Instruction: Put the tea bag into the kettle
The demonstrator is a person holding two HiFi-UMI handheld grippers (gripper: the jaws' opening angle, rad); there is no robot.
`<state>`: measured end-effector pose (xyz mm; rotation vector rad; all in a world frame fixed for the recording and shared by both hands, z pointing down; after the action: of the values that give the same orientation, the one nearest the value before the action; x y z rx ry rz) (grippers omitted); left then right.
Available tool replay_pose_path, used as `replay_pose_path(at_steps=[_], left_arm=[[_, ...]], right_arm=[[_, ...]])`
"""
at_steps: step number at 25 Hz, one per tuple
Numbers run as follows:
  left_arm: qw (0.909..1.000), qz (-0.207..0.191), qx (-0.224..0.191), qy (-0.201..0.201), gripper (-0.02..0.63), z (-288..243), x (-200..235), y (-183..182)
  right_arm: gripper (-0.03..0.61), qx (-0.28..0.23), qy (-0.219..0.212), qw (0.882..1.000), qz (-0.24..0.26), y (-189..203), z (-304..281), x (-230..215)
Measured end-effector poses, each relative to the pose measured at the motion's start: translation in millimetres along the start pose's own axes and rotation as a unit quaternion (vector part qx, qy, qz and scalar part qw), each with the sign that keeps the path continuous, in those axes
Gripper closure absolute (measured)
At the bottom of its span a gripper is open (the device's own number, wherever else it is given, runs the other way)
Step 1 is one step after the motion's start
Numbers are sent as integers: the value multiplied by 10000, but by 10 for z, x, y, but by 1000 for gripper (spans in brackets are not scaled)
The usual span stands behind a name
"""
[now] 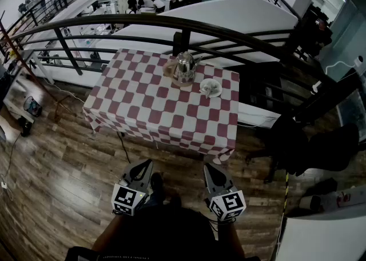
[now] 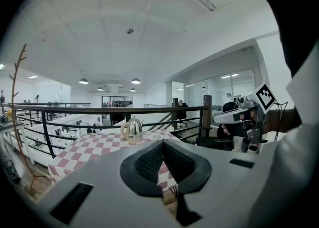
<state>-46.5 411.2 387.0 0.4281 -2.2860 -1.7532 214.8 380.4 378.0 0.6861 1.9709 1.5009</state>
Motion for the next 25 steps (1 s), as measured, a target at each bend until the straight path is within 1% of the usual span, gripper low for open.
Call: replay_pose_path(at_steps=[3,10,19,25], left_arm=[[9999,2,129,0,607,-14,25,37],[9998,14,201,28,607,-47,58,49],[9995,20,301,56,607,-145,185,77],[9994,-56,321,88,607,-305,362,34]], right_arm=[[561,6,-14,10000,5,3,-40,-2],[561,-2,-46,10000,-35,11,-127,-11],[561,35,171,9991,-384,36,-272,-128],[561,65,216,9984,-509,18,-491,-204]])
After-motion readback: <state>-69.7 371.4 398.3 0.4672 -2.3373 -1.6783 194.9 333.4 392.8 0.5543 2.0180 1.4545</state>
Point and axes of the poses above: the fingertips, and each gripper's own axes: z backward along the fingers, x to its left, y out of its underside, the point moved 7 cm from there along z, backward along the fingers, and after that the axes turned 4 degrees about -y, right-handed, at the moved point
